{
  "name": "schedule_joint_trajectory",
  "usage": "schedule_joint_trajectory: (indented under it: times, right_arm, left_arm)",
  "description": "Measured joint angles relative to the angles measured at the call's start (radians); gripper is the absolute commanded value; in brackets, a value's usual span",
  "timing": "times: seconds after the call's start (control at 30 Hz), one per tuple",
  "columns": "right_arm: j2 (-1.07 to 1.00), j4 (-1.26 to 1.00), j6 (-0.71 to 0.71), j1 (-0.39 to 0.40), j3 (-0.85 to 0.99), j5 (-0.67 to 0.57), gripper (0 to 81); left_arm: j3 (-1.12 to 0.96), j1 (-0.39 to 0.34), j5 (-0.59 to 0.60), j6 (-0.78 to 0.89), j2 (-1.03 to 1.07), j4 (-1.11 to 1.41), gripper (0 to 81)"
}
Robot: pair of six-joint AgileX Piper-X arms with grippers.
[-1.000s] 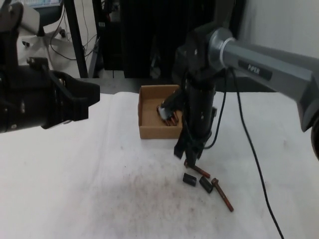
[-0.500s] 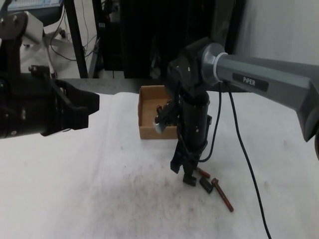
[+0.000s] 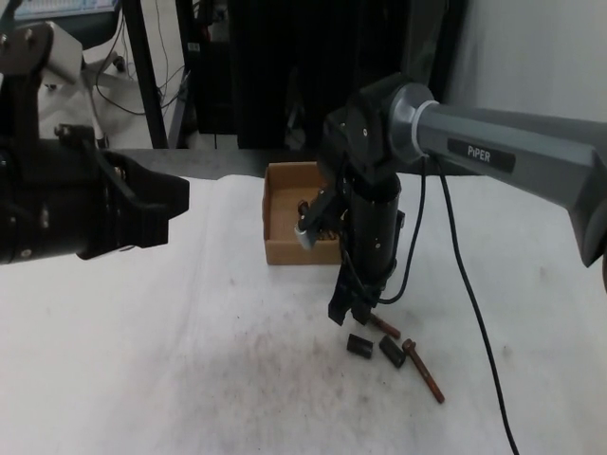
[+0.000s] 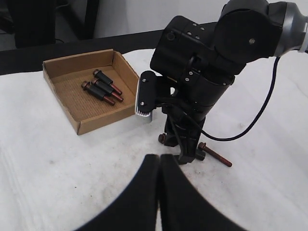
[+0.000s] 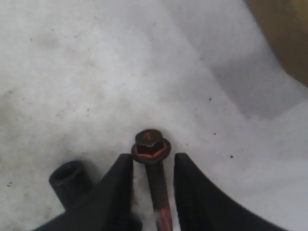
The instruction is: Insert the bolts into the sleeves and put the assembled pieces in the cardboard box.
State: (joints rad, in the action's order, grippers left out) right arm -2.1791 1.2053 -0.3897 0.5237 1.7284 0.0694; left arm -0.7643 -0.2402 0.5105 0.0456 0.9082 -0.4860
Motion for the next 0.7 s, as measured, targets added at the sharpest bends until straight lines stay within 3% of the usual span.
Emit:
schedule_joint_trajectory:
  times: [0.7]
  right_arm:
    - [-0.009, -0.045, -0.048, -0.035, -0.002, 0.011, 28.0]
  left_arm:
    - [0.000, 0.000, 0.000, 0.000, 0.000, 0.000, 0.3]
